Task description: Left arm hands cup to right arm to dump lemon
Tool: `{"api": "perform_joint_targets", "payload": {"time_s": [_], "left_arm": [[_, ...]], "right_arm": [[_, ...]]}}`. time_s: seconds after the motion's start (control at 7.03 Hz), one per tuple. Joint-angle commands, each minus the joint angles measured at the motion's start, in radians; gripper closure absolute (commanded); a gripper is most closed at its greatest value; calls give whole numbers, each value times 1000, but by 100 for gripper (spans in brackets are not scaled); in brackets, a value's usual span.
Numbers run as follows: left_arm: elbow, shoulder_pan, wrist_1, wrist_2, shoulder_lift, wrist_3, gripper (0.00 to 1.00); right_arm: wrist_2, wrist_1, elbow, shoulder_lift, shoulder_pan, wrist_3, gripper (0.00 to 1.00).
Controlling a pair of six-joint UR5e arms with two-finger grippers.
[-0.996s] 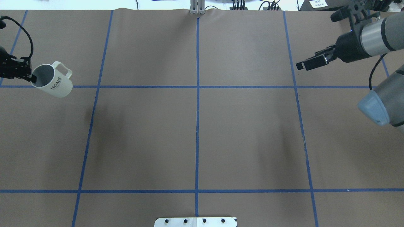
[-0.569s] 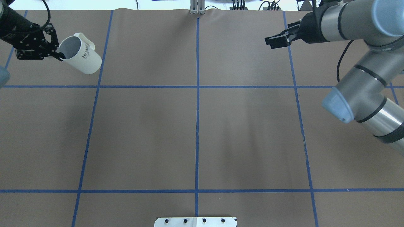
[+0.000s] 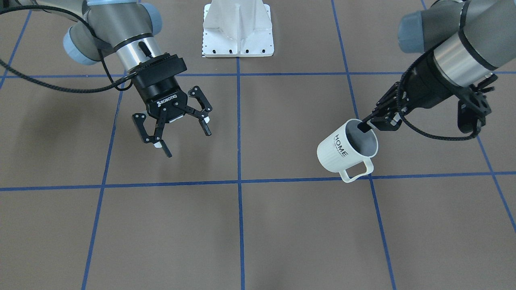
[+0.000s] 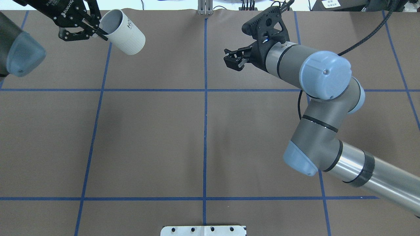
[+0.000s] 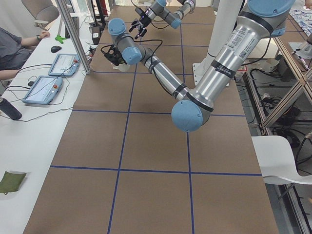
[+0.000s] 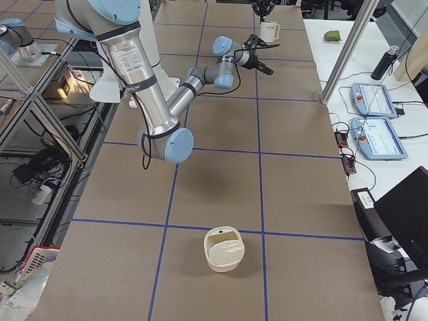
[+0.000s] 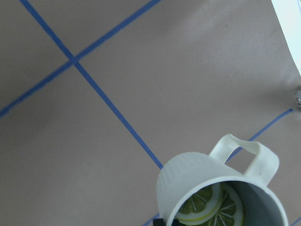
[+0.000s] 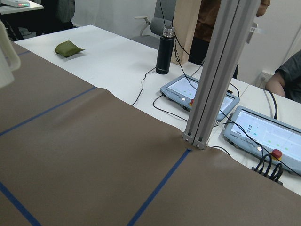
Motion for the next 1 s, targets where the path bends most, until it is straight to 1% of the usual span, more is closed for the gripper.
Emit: {"api": "perform_joint_targets", "payload": {"time_s": [0.0, 0.28, 0.57, 0.85], "left_arm": [[3, 61, -4, 5, -51, -121, 100], [25, 98, -4, 9, -112, -198, 100], [26, 116, -4, 8, -145, -228, 100], [23, 152, -6, 9, -178, -263, 100]], "right_arm": [[-172, 40, -5, 62, -123, -199, 1], [-278, 38, -32, 99, -196, -217, 1], [-378, 38, -37, 105, -233, -217, 2], [-393, 40, -37, 105, -237, -215, 2]]}}
